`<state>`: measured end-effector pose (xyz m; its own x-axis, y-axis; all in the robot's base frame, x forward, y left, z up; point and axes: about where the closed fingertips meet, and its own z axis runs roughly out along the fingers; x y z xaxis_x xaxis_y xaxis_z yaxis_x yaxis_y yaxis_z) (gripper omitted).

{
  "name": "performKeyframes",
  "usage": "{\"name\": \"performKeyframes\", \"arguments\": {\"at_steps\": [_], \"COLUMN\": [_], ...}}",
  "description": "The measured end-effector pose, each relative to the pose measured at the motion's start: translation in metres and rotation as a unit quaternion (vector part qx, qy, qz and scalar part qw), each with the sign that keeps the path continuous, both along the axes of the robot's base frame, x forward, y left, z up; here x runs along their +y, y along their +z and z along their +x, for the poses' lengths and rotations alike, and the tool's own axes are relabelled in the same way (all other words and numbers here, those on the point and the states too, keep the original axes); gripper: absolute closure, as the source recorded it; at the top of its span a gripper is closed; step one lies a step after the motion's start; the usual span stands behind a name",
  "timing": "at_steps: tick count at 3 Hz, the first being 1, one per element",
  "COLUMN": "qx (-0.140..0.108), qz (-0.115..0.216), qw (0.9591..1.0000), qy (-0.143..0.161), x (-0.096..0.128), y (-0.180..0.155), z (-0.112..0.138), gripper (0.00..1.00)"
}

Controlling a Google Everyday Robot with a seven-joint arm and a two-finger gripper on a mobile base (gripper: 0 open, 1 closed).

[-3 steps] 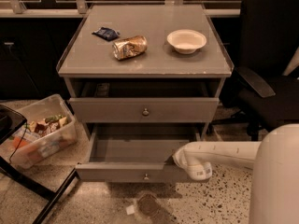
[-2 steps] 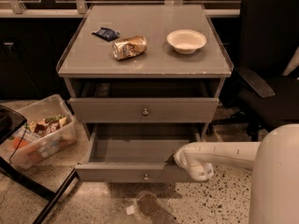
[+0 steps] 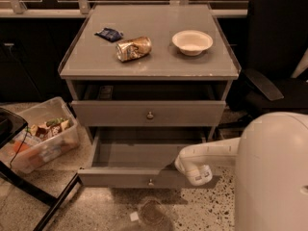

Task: Open middle drawer

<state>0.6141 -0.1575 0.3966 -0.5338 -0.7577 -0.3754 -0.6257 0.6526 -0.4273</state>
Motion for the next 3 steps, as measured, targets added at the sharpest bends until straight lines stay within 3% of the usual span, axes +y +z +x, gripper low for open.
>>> {"name": "performKeyframes", "arguments": {"at_steps": [2, 3], "qx": [0.008, 0.008], "qz": [-0.02, -0.02], "qw": [0.9996, 0.9996], "qy": [0.016, 0.017], "x": [0.0021, 0.0023], "y": [0.0036, 0.0042], "z": [-0.0001, 0.0004], "gripper": [1.0, 0.81]}}
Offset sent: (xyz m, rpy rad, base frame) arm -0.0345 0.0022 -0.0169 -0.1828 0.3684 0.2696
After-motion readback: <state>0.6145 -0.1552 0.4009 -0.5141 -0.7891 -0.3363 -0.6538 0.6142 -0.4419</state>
